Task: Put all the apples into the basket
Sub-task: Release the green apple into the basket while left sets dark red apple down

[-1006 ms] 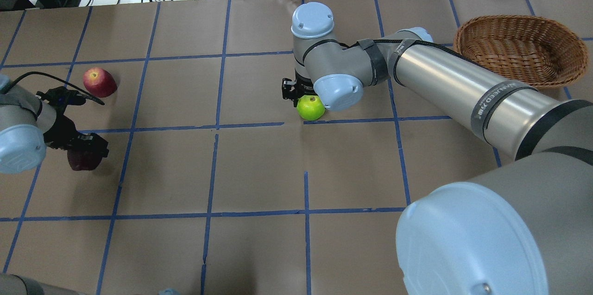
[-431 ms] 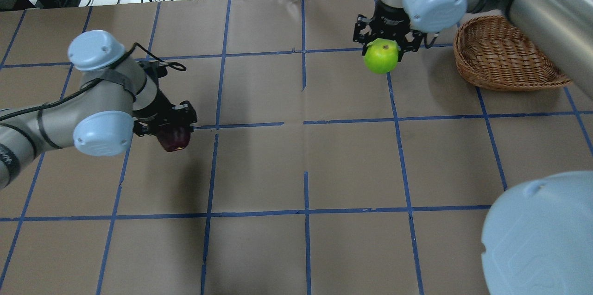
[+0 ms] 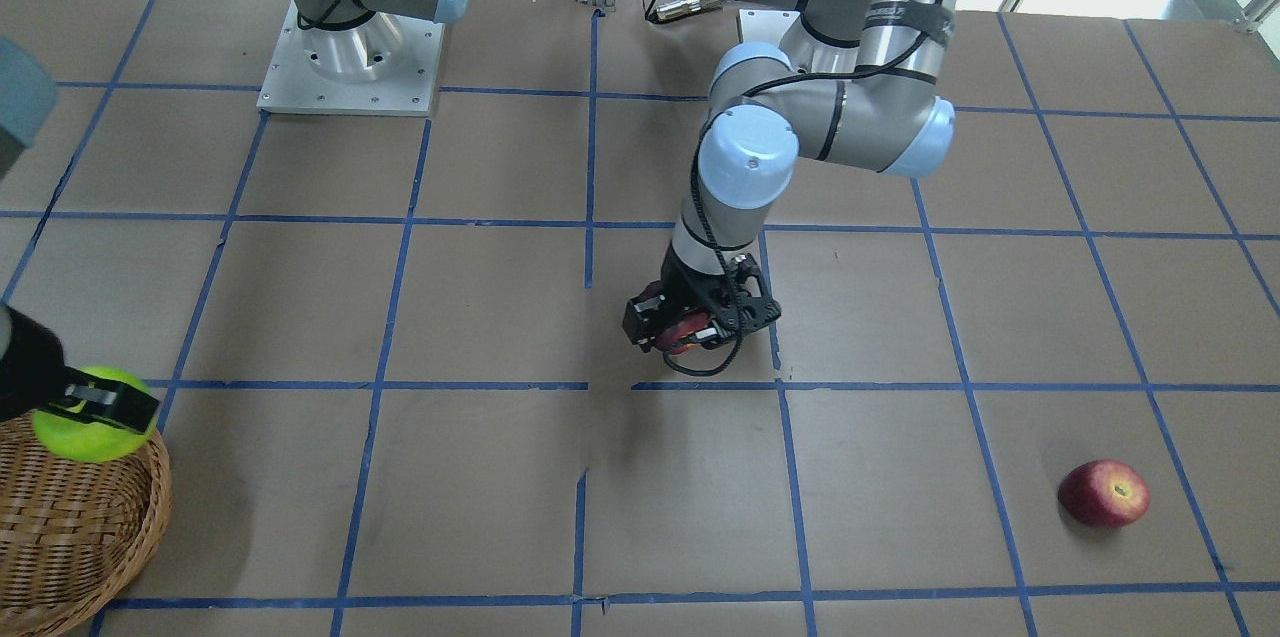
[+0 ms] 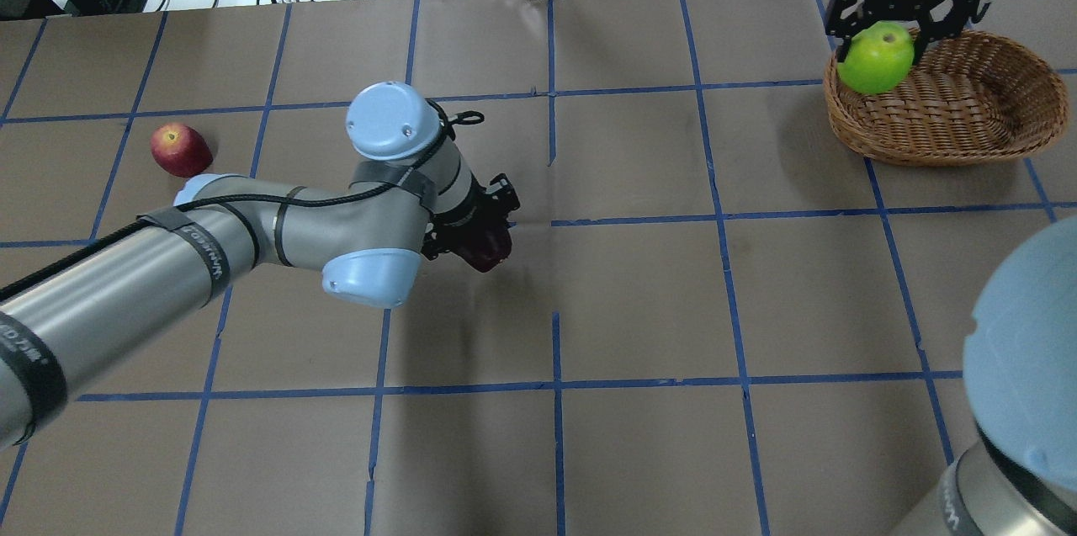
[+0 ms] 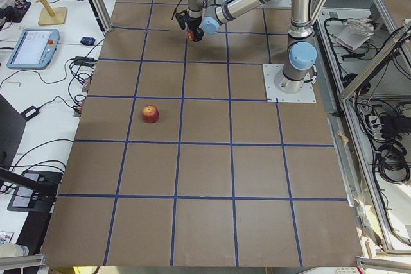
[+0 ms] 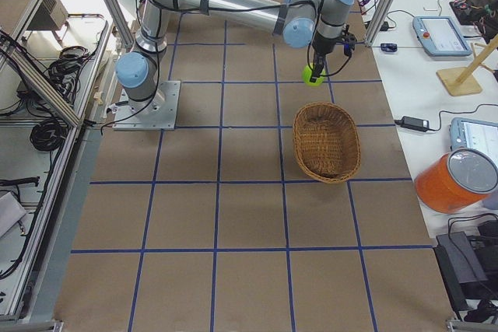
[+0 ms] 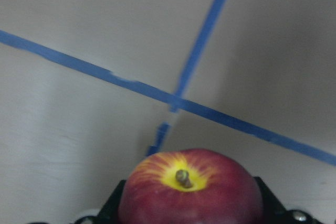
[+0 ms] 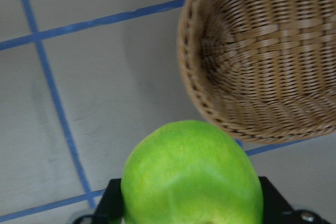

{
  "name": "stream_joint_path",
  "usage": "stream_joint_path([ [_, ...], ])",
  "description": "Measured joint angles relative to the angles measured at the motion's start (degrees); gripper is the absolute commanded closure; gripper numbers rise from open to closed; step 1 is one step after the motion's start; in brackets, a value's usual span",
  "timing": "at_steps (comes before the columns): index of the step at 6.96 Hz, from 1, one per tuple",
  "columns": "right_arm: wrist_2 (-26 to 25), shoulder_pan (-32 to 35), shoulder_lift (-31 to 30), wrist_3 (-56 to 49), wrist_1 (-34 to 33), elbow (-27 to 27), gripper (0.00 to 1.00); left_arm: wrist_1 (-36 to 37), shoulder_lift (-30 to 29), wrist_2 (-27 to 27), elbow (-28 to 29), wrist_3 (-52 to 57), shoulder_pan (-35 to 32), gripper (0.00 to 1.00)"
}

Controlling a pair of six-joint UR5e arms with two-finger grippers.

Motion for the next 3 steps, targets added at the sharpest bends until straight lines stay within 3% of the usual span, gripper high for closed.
stream_joint_path([
  [1, -0.7, -4.6, 2.4, -6.4, -3.2, -0.3, 1.00, 2.5, -2.4, -0.2, 0.5, -3.5, -2.0, 0.00],
  [3, -1.2, -10.3, 7.6, -15.5, -11.0, -0.1, 1.00, 5.2, -4.1, -0.7, 2.5, -5.4, -2.9, 0.00],
])
